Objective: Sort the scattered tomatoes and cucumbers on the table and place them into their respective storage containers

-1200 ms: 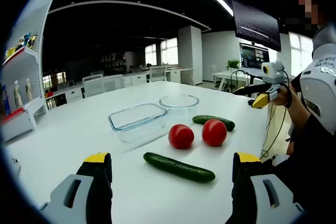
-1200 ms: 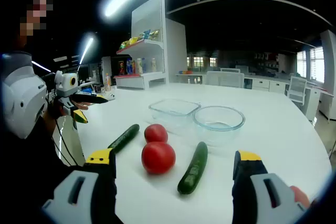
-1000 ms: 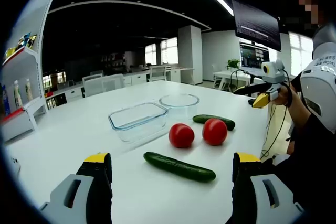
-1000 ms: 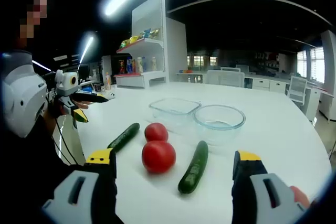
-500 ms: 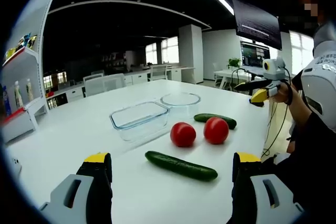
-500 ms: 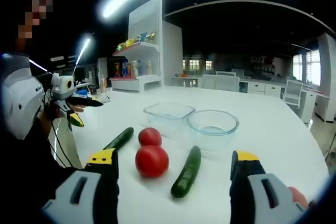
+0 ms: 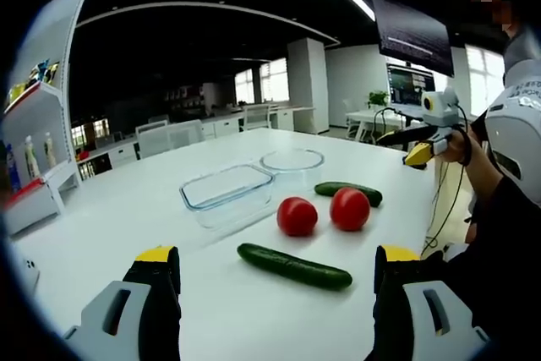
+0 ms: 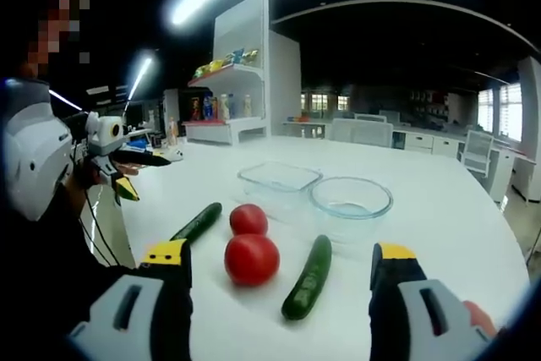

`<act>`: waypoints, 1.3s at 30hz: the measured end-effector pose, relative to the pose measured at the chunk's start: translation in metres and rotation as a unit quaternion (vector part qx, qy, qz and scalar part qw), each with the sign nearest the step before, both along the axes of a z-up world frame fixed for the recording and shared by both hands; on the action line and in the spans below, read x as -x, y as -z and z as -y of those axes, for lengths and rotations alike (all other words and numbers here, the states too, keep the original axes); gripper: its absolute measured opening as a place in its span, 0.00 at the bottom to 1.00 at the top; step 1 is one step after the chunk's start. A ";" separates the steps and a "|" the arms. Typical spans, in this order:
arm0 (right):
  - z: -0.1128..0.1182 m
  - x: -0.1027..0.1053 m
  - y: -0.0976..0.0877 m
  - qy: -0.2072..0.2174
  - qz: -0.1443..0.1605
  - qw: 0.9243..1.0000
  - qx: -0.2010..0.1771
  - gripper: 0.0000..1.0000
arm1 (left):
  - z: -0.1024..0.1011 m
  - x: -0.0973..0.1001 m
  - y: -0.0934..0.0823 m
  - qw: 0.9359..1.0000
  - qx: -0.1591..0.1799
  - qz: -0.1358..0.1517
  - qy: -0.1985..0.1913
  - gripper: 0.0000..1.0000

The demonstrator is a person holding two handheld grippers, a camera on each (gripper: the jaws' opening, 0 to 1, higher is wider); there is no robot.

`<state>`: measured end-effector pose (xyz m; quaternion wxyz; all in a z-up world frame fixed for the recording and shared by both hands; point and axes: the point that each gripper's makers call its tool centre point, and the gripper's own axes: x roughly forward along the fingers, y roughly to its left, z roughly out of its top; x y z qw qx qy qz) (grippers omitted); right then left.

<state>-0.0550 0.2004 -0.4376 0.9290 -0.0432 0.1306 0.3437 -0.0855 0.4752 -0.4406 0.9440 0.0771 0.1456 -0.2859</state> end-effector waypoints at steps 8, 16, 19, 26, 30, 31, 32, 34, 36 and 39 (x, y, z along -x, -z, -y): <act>0.000 0.001 0.004 -0.001 -0.002 1.000 0.010 0.83 | -0.001 0.001 0.002 1.000 0.000 -0.002 -0.001 0.95; -0.002 0.004 0.005 -0.007 -0.003 1.000 0.013 0.82 | 0.002 0.002 0.003 1.000 0.000 -0.003 0.004 0.95; -0.002 0.004 0.006 -0.007 -0.004 1.000 0.015 0.82 | 0.003 0.002 0.003 1.000 -0.001 -0.003 0.004 0.95; 0.000 0.002 0.010 -0.003 -0.008 1.000 0.019 0.81 | 0.003 0.002 0.004 1.000 0.000 -0.004 0.004 0.95; 0.000 0.000 0.011 -0.002 -0.009 1.000 0.016 0.80 | 0.002 0.002 0.005 1.000 0.000 -0.005 0.004 0.95; 0.001 0.000 0.011 -0.001 -0.008 1.000 0.015 0.79 | 0.002 0.001 0.005 1.000 0.001 -0.005 0.004 0.95; 0.001 -0.001 0.011 0.000 -0.008 1.000 0.014 0.79 | 0.002 0.001 0.005 1.000 0.001 -0.005 0.004 0.95; 0.001 -0.001 0.011 0.000 -0.009 1.000 0.015 0.78 | 0.002 0.001 0.006 1.000 0.000 -0.006 0.003 0.95; 0.001 -0.002 0.012 0.002 -0.009 1.000 0.016 0.77 | 0.002 0.001 0.006 1.000 0.001 -0.007 0.003 0.95; 0.000 -0.002 0.013 0.001 -0.010 1.000 0.017 0.77 | 0.002 0.001 0.006 1.000 0.001 -0.007 0.004 0.95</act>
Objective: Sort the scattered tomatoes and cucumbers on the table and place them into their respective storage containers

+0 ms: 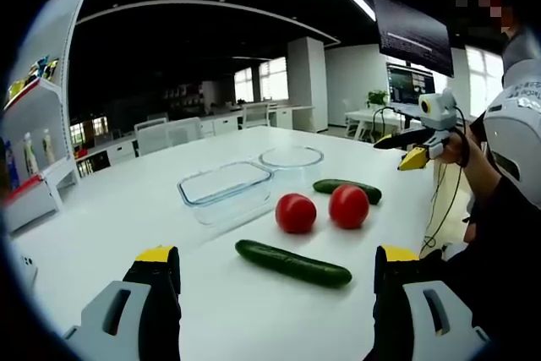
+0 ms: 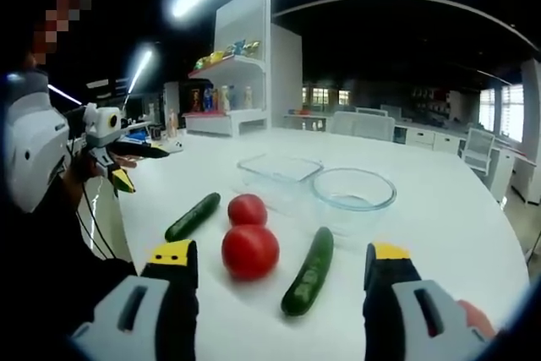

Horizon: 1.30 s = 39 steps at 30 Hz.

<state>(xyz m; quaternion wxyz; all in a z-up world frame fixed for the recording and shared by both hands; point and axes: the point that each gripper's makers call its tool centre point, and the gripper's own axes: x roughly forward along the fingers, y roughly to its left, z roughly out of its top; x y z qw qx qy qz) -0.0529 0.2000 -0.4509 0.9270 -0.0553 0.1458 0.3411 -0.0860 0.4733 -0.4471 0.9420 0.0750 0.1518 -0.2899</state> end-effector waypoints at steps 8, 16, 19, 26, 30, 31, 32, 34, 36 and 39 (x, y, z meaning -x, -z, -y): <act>-0.004 0.001 0.003 -0.007 -0.003 1.000 0.003 0.77 | 0.000 0.000 0.001 1.000 -0.001 -0.002 0.002 0.95; 0.000 0.000 0.002 -0.001 -0.003 1.000 0.003 0.77 | 0.001 0.001 0.004 1.000 0.005 -0.007 0.004 0.95; -0.002 0.001 0.004 -0.005 -0.003 1.000 0.006 0.77 | 0.002 0.001 0.005 1.000 0.001 -0.007 0.007 0.95; -0.004 0.001 0.005 -0.009 -0.003 1.000 0.006 0.76 | 0.001 0.002 0.006 1.000 0.002 -0.009 0.007 0.95; -0.014 0.001 0.009 -0.021 -0.006 1.000 0.006 0.75 | 0.002 0.002 0.005 1.000 0.003 -0.008 0.008 0.95; -0.016 0.001 0.010 -0.024 -0.006 1.000 0.006 0.75 | 0.002 0.002 0.005 1.000 0.003 -0.008 0.008 0.95; -0.018 0.001 0.011 -0.026 -0.007 1.000 0.007 0.75 | 0.002 0.002 0.005 1.000 0.003 -0.007 0.008 0.95; -0.018 0.001 0.011 -0.028 -0.007 1.000 0.008 0.75 | 0.002 0.002 0.005 1.000 0.003 -0.007 0.008 0.95; -0.020 0.000 0.010 -0.030 -0.006 1.000 0.006 0.75 | 0.001 0.003 0.005 1.000 0.003 -0.008 0.008 0.95; -0.025 -0.002 0.011 -0.035 -0.007 0.999 0.006 0.75 | 0.002 0.004 0.004 1.000 0.007 -0.009 0.009 0.95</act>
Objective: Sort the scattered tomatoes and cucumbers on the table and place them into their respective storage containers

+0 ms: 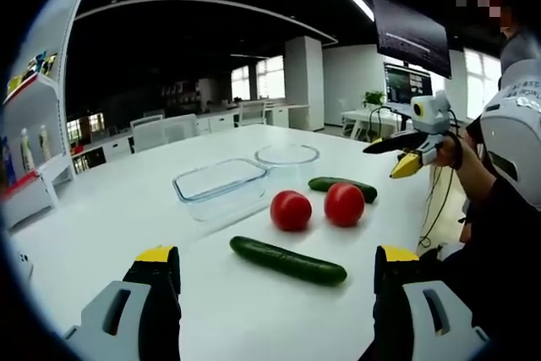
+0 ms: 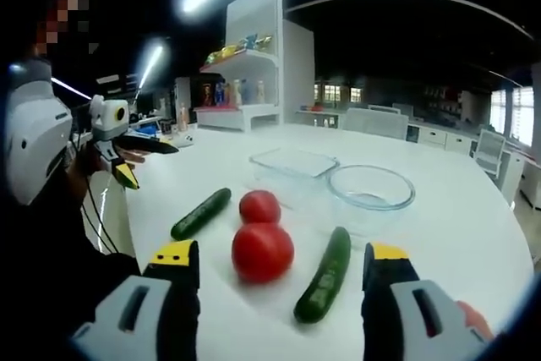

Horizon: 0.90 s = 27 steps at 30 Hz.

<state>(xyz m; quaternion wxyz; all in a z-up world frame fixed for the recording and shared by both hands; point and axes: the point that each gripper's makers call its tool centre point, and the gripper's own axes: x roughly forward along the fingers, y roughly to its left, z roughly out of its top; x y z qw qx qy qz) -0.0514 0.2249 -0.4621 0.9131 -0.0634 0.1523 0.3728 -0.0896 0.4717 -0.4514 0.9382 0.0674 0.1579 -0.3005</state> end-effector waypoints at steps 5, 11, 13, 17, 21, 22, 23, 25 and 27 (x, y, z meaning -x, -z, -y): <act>-0.013 -0.001 0.005 -0.015 -0.005 1.000 0.000 0.75 | 0.000 0.000 -0.001 1.000 0.000 0.001 0.000 0.95; -0.029 -0.001 0.015 -0.034 -0.015 0.999 0.001 0.74 | 0.000 0.000 0.000 1.000 -0.001 0.000 0.000 0.95; -0.032 -0.001 0.017 -0.039 -0.016 0.999 0.003 0.74 | 0.000 0.000 0.000 1.000 -0.001 0.000 0.001 0.95; -0.041 -0.002 0.019 -0.048 -0.018 0.999 0.003 0.73 | 0.001 0.001 -0.002 1.000 -0.002 0.002 0.002 0.95; -0.051 -0.003 0.025 -0.061 -0.024 0.998 0.004 0.73 | 0.002 0.001 -0.003 1.000 -0.001 0.005 0.002 0.95; -0.054 -0.003 0.027 -0.063 -0.025 0.998 0.005 0.73 | 0.002 0.001 -0.003 1.000 -0.001 0.006 0.003 0.95; -0.055 -0.003 0.028 -0.065 -0.026 0.998 0.005 0.73 | 0.003 0.001 -0.003 1.000 -0.002 0.007 0.004 0.95; -0.058 -0.003 0.030 -0.070 -0.028 0.997 0.005 0.73 | 0.003 0.002 -0.003 1.000 -0.004 0.007 0.005 0.95; -0.061 -0.004 0.033 -0.072 -0.032 0.997 0.002 0.72 | 0.003 0.003 -0.003 1.000 -0.005 0.008 0.006 0.95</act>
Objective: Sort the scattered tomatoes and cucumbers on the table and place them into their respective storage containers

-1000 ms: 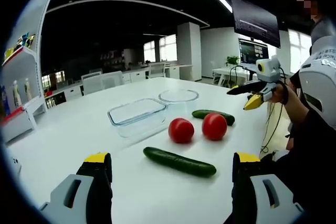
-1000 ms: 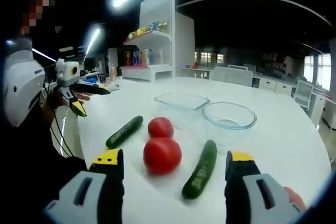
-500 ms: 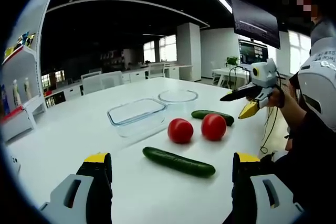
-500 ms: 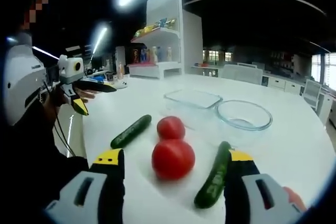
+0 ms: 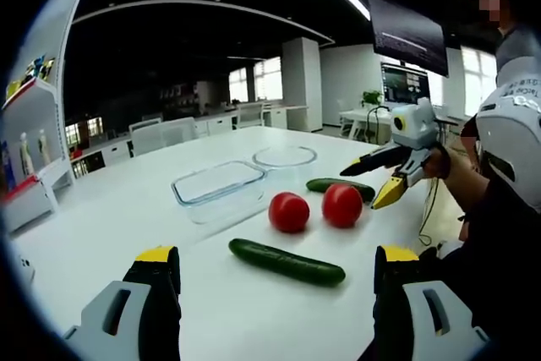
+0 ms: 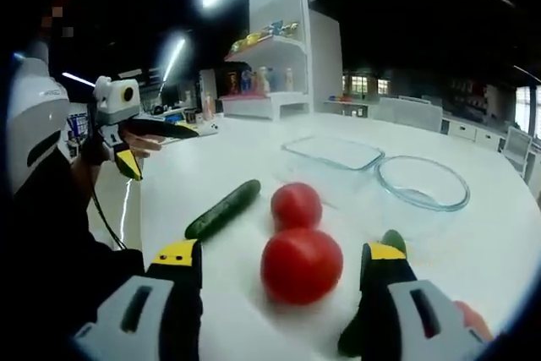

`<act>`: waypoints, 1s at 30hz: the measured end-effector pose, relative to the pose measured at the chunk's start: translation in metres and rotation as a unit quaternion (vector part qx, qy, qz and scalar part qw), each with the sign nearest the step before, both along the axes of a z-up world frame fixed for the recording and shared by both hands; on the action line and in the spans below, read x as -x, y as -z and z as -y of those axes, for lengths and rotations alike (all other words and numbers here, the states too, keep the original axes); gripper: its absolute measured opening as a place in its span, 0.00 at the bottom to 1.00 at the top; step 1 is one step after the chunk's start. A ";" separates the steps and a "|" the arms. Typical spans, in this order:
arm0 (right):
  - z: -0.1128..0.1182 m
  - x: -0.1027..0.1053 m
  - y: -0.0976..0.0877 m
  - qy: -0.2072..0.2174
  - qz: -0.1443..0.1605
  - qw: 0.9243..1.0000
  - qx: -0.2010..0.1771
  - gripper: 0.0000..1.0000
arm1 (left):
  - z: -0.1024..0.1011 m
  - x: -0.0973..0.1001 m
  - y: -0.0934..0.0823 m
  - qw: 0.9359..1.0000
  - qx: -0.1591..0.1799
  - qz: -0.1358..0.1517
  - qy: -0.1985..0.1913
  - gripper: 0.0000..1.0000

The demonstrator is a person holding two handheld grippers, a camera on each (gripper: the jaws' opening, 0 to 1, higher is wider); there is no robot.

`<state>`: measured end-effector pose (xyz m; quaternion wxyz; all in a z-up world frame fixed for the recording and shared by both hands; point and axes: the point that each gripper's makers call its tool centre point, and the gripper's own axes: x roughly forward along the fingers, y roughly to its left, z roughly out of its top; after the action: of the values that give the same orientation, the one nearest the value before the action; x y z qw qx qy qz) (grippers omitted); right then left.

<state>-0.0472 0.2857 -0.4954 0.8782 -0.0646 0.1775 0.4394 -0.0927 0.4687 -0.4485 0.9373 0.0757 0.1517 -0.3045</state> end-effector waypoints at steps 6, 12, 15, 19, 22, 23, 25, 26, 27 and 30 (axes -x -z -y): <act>-0.007 -0.003 0.013 -0.006 -0.016 1.000 -0.001 0.72 | 0.000 0.002 -0.001 1.000 0.000 0.002 0.002 0.95; -0.013 -0.004 0.021 -0.012 -0.025 1.000 0.002 0.72 | 0.000 0.003 -0.001 1.000 0.002 0.002 0.003 0.95; -0.013 -0.007 0.024 -0.010 -0.026 1.000 0.004 0.72 | -0.001 0.004 -0.002 1.000 0.002 0.003 0.002 0.95; -0.014 -0.009 0.027 -0.009 -0.029 1.000 0.005 0.71 | -0.002 0.004 -0.002 1.000 0.002 0.004 0.002 0.95; -0.014 -0.010 0.030 -0.007 -0.029 1.000 0.009 0.71 | -0.002 0.004 -0.002 1.000 0.002 0.003 0.003 0.95; -0.014 -0.010 0.030 -0.007 -0.029 1.000 0.009 0.71 | -0.002 0.004 -0.001 1.000 0.002 0.003 0.003 0.95; -0.015 -0.011 0.031 -0.006 -0.028 1.000 0.012 0.71 | -0.003 0.004 -0.001 1.000 0.002 0.003 0.002 0.95; -0.015 -0.011 0.032 -0.006 -0.028 0.999 0.014 0.71 | -0.003 0.004 -0.001 1.000 0.002 0.003 0.002 0.95; -0.016 -0.012 0.033 -0.006 -0.028 0.999 0.015 0.71 | -0.004 0.003 -0.001 1.000 0.003 0.003 0.002 0.95; -0.017 -0.013 0.035 -0.005 -0.026 0.999 0.020 0.70 | -0.004 0.003 -0.001 1.000 0.002 0.003 0.002 0.95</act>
<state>-0.0345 0.3023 -0.5300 0.8694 -0.0719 0.2088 0.4419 -0.0960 0.4725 -0.4474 0.9372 0.0746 0.1481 -0.3067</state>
